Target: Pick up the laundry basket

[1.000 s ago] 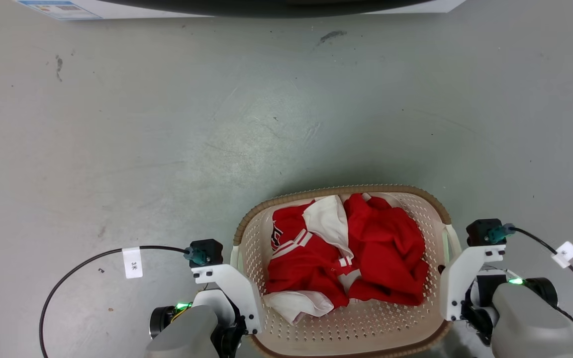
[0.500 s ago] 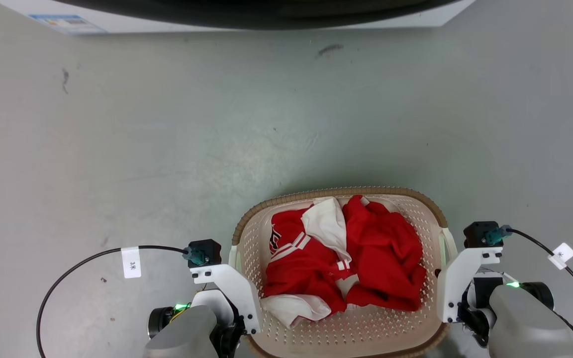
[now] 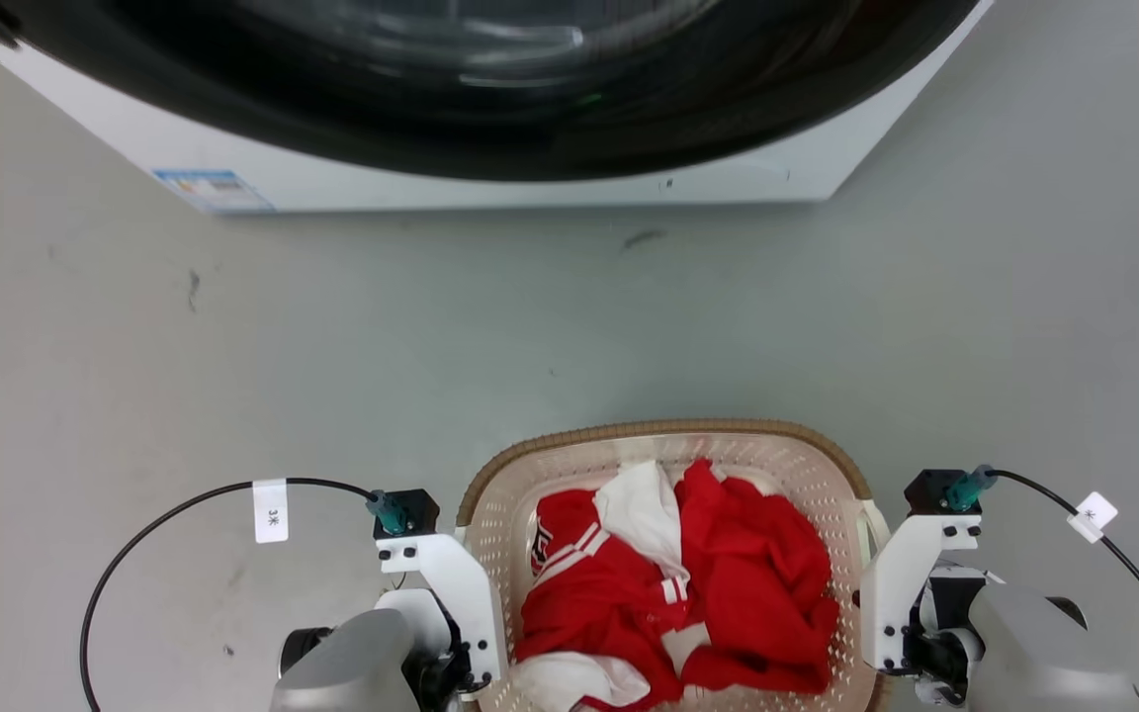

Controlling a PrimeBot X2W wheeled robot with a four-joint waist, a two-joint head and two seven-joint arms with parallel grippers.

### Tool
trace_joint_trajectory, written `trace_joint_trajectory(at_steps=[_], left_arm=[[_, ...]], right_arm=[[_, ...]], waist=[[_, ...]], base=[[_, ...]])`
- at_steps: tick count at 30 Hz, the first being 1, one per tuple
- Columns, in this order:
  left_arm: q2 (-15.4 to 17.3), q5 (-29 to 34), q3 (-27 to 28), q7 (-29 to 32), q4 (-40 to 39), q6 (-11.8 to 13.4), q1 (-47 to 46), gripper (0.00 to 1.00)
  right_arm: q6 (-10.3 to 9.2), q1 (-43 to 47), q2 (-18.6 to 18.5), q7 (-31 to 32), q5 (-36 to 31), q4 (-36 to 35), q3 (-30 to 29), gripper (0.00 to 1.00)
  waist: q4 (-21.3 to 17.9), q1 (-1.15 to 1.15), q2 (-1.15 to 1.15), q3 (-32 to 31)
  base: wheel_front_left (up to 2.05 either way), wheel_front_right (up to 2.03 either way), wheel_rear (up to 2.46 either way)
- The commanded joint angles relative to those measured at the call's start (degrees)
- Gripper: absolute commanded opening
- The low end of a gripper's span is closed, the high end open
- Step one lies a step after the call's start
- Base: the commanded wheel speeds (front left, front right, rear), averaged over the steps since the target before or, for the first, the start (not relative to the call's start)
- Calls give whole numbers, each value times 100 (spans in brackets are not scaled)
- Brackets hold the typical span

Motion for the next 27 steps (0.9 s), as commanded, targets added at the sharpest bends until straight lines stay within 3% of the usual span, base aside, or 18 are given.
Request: trace_joint_trajectory(at_steps=[1,11,27], left_arm=[[-113,-44,-9,36,-41,-73,-128,0],[95,-127,-14,848,271,-257,-488,0],[288,-234,-17,1800,369,-275,-885,0]], right_arm=[[20,20,95,35,76,-100,25,0],[19,-92,-121,934,626,-440,380,0],[20,-470,-214,2251,1315,-593,878,0]], waist=[[-13,0,0,-250],[-50,0,0,-955],[-102,0,0,-1833]], base=[[0,0,0],[0,0,0],[0,0,0]])
